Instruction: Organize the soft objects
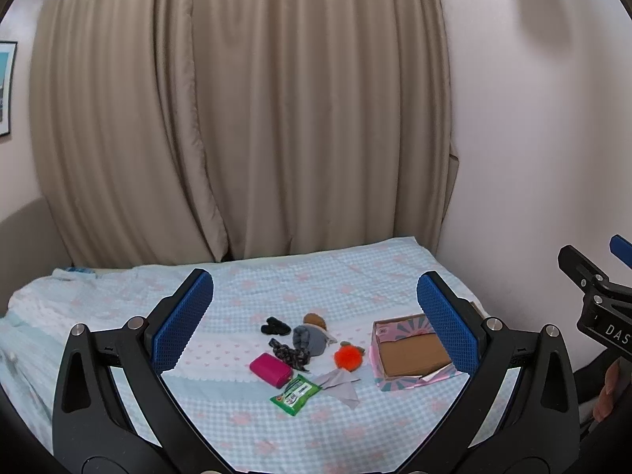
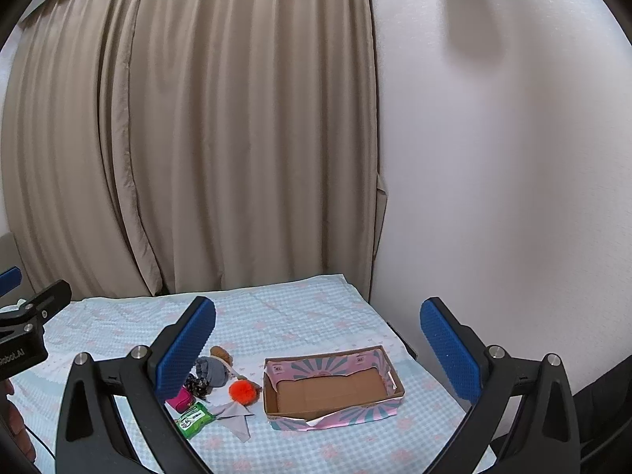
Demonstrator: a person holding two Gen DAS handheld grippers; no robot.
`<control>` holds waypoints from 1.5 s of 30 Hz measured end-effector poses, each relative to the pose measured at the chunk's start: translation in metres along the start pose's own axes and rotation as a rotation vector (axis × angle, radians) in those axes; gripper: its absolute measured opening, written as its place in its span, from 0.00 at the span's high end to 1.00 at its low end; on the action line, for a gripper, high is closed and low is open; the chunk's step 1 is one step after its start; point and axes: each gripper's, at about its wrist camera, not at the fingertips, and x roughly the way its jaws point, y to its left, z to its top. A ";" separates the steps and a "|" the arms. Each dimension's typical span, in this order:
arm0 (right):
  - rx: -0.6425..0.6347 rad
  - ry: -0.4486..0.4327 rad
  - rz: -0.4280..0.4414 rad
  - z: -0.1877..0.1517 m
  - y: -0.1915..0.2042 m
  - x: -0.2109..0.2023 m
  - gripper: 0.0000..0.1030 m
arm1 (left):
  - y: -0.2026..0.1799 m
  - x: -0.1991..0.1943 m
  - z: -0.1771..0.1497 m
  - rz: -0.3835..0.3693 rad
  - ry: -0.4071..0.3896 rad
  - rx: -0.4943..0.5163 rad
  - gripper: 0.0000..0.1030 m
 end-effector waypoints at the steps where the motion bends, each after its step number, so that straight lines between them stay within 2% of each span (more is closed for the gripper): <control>1: -0.001 0.000 -0.003 -0.001 0.000 0.000 0.00 | 0.000 0.001 -0.001 -0.001 -0.001 0.000 0.00; 45: 0.023 0.001 0.000 -0.001 -0.001 0.002 0.00 | -0.015 0.004 0.004 -0.012 -0.010 0.020 0.00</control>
